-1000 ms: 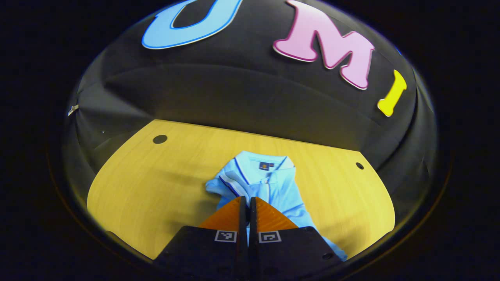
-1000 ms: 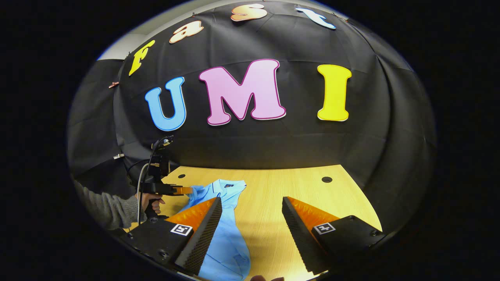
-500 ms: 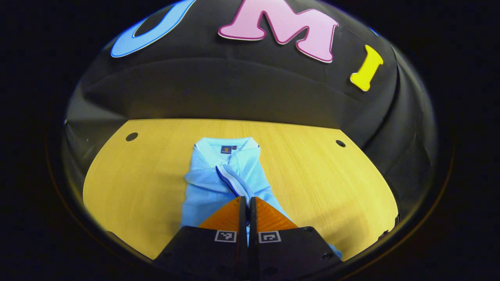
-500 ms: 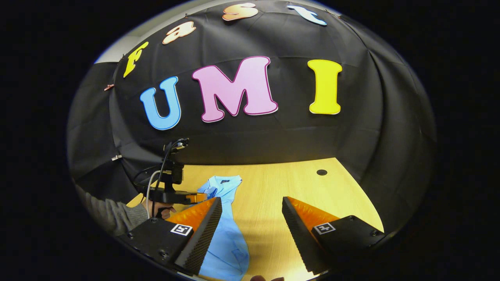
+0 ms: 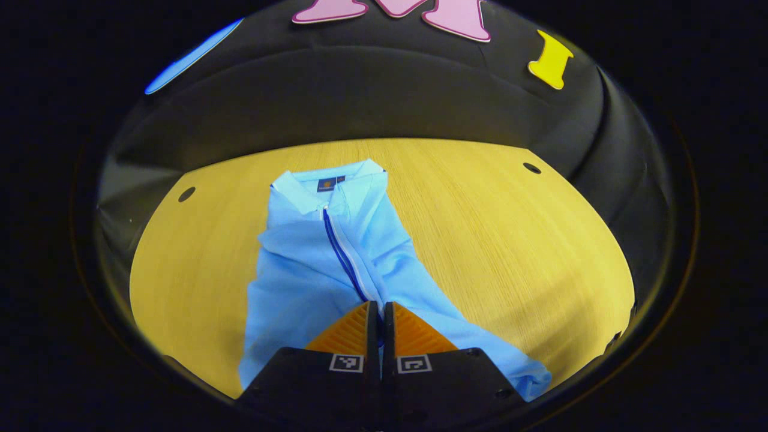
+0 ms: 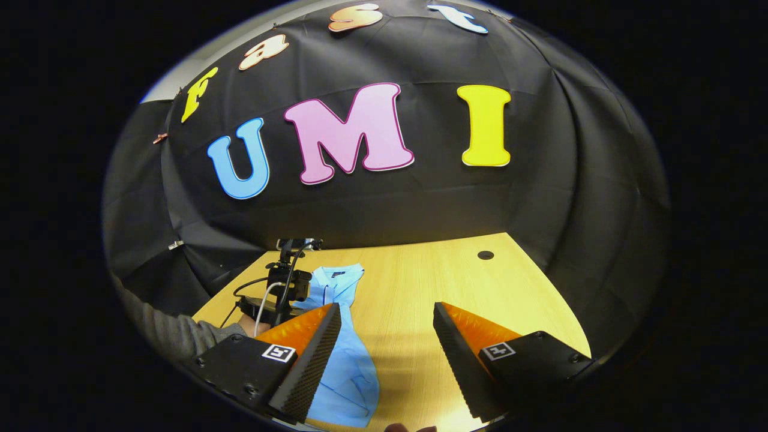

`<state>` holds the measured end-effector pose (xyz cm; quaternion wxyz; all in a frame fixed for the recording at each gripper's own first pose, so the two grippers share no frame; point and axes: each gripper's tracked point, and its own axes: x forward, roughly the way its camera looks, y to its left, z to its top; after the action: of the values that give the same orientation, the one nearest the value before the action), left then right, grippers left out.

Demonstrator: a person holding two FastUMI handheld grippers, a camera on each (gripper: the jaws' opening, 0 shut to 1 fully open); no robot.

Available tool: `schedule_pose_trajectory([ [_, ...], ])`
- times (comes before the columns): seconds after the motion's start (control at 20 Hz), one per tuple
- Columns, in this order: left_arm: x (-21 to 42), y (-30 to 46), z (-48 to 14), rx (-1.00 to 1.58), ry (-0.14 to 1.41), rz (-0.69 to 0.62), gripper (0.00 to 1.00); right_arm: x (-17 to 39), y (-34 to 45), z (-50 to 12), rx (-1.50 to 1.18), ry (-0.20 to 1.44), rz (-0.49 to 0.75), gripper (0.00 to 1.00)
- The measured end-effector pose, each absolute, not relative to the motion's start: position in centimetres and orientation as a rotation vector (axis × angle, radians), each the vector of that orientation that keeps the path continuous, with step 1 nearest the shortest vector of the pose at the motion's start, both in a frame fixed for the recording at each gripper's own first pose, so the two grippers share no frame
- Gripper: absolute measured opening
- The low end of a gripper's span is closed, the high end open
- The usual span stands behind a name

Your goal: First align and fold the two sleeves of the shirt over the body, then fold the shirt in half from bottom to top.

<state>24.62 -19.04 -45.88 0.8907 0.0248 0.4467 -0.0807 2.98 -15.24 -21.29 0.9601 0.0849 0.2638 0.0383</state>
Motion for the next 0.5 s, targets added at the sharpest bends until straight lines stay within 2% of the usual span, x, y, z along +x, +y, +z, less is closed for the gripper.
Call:
schedule_pose_trajectory([
  [0.15, 24.5, -19.3, -46.3, 0.04, 0.945, -0.177, 0.07, 2.8, -16.0, -21.3, 0.175, 0.539, 0.062, 0.96],
  [0.25, 24.5, -19.5, -46.3, 0.024, 0.949, -0.189, 0.14, 3.1, -16.3, -21.3, 0.182, 0.545, 0.057, 0.96],
  [0.35, 24.3, -20.4, -46.1, 0.005, 0.947, -0.216, 0.29, 3.1, -16.1, -21.6, 0.186, 0.549, 0.058, 0.97],
  [0.4, 24.2, -20.8, -45.9, -0.002, 0.941, -0.232, 0.41, 3.0, -15.9, -21.6, 0.185, 0.552, 0.061, 0.98],
  [0.45, 24.2, -21.1, -45.6, -0.001, 0.933, -0.245, 0.48, 3.0, -15.8, -21.6, 0.182, 0.555, 0.064, 0.98],
  [0.5, 24.2, -21.2, -45.6, 0.005, 0.925, -0.25, 0.65, 3.0, -15.6, -21.7, 0.18, 0.557, 0.068, 0.98],
])
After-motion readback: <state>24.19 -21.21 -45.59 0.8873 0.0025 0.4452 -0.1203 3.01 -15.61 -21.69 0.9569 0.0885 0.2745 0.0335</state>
